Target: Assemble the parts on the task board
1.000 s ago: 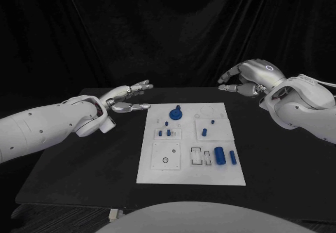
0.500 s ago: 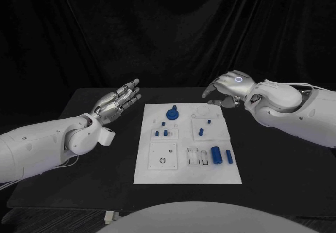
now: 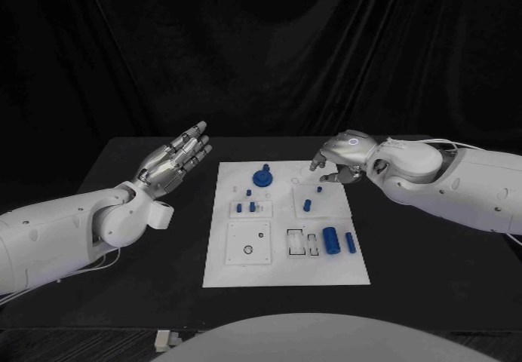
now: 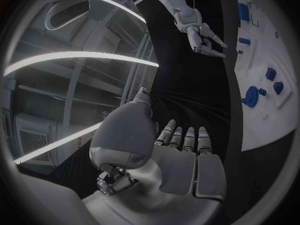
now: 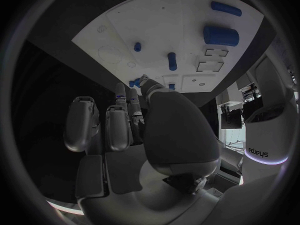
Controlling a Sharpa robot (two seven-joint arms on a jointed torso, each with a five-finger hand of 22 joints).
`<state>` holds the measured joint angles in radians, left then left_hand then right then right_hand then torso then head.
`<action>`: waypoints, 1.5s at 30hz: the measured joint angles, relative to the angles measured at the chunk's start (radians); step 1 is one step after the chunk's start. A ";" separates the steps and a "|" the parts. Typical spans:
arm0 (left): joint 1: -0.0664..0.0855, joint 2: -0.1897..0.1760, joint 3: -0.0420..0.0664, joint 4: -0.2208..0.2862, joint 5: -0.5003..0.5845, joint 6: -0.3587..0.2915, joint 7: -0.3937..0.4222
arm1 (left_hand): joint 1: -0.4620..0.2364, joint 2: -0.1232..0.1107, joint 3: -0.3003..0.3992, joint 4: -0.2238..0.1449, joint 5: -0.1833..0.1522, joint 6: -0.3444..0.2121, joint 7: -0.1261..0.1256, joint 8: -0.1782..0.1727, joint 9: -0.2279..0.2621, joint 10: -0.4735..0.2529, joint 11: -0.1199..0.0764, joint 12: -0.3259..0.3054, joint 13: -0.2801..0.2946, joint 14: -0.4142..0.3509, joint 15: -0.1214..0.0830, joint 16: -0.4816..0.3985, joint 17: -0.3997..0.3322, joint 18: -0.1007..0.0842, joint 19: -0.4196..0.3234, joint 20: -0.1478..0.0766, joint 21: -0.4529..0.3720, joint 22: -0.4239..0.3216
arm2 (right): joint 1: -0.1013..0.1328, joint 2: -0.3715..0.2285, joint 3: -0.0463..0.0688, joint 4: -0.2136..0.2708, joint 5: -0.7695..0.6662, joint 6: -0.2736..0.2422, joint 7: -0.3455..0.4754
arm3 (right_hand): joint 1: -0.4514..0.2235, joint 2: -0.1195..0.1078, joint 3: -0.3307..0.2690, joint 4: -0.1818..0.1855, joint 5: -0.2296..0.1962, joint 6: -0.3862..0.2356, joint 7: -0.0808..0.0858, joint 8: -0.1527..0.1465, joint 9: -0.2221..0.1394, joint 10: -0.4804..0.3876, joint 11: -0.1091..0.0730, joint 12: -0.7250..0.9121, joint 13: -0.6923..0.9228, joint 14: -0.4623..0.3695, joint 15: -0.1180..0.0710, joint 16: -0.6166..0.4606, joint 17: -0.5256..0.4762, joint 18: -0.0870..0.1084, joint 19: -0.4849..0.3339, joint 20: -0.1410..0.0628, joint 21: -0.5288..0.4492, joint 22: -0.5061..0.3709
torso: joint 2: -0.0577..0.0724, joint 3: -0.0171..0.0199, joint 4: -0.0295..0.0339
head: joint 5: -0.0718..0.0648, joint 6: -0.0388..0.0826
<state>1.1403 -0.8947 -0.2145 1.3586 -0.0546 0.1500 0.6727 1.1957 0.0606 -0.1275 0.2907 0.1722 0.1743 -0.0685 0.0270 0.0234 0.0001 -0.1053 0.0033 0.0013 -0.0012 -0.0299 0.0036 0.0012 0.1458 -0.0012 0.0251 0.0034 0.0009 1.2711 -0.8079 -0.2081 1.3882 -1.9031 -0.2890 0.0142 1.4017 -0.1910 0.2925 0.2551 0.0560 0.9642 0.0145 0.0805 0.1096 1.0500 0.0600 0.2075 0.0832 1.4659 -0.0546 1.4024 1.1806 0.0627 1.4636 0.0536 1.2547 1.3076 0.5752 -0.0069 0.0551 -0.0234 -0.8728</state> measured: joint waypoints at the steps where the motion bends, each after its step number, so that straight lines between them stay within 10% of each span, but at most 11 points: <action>1: 0.000 0.000 0.000 0.000 0.001 0.001 0.000 | 0.014 0.007 -0.005 -0.002 0.015 0.003 0.003 0.000 0.000 0.000 0.006 0.000 0.000 0.001 0.007 0.000 0.000 0.000 0.000 0.010 0.000 0.000 | -0.004 0.002 0.000 -0.004 0.000 0.005 0.000 | -0.014 -0.003 -0.011 0.003 -0.004 -0.006 0.005 -0.006 -0.003 0.000 0.000 -0.007 -0.004 0.000 0.000 0.000 0.001 0.000 0.000 0.000 0.000 0.000 | 0.000 -0.0004 0.0001 | -0.001 0.000; 6: 0.000 0.000 0.000 0.003 0.006 0.005 0.001 | 0.082 0.041 -0.022 -0.029 0.108 0.019 0.019 0.000 0.002 -0.001 0.023 0.000 0.000 0.001 0.031 0.000 0.000 0.000 0.002 0.046 0.000 0.000 | -0.019 0.011 0.000 -0.026 0.009 0.027 0.000 | -0.031 -0.014 -0.047 0.018 -0.007 -0.034 0.005 -0.014 -0.016 -0.026 0.007 -0.041 -0.020 0.001 0.001 0.000 0.000 0.000 0.000 0.000 -0.004 0.000 | -0.001 -0.0012 -0.0001 | -0.001 0.000; 15: 0.000 0.000 0.000 0.007 0.011 0.017 0.003 | 0.097 0.056 -0.048 -0.034 0.118 0.017 0.021 0.000 0.002 0.000 0.038 0.000 0.000 0.002 0.055 0.000 0.000 0.000 0.000 0.093 0.000 0.000 | -0.032 0.026 0.000 -0.052 0.029 0.064 0.000 | -0.015 0.002 -0.055 0.015 -0.007 -0.037 0.008 -0.014 -0.023 -0.036 0.007 -0.057 -0.020 -0.001 0.007 -0.004 0.000 0.000 0.003 0.004 -0.009 0.000 | -0.002 -0.0025 -0.0004 | -0.004 0.000; 25: -0.001 -0.004 0.000 0.011 0.013 0.025 0.003 | 0.100 0.059 -0.060 -0.033 0.126 0.015 0.022 0.000 0.002 0.000 0.045 0.000 0.000 0.002 0.062 0.000 0.001 0.000 0.002 0.101 0.000 0.000 | -0.046 0.051 0.000 -0.091 0.039 0.075 0.000 | 0.023 0.040 -0.031 -0.023 0.041 0.004 0.007 0.010 -0.018 -0.029 0.000 -0.057 -0.020 -0.001 0.007 -0.004 0.010 0.000 0.003 0.004 -0.013 0.000 | -0.003 -0.0033 -0.0001 | -0.002 0.000; 45: -0.001 -0.005 0.000 0.011 0.014 0.036 0.004 | 0.116 0.075 -0.074 -0.041 0.151 0.010 0.017 0.000 0.002 0.000 0.070 0.000 0.000 0.002 0.077 0.000 0.000 0.001 0.002 0.115 0.000 0.001 | -0.077 0.096 0.000 -0.160 0.056 0.043 0.016 | 0.030 0.047 -0.002 -0.045 0.079 0.046 0.026 0.028 -0.002 0.030 -0.009 -0.049 -0.014 -0.001 0.007 -0.004 0.015 0.000 0.003 0.004 -0.017 0.000 | -0.005 -0.0042 0.0005 | -0.011 0.000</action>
<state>1.1395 -0.8998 -0.2143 1.3697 -0.0404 0.1857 0.6768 1.3121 0.1361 -0.2014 0.2494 0.3234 0.1841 -0.0518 0.0271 0.0251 0.0000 -0.0355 0.0034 0.0010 0.0004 0.0467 0.0036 0.0009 0.1464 0.0008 0.1400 0.0034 0.0014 1.1945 -0.7123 -0.2080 1.2282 -1.8471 -0.2460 0.0300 1.4316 -0.1444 0.2900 0.2097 0.1353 1.0099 0.0410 0.1081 0.1074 1.0804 0.0512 0.1588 0.0687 1.4650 -0.0480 1.3985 1.1952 0.0625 1.4669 0.0571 1.2379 1.3074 0.5706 -0.0111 0.0556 -0.0344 -0.8728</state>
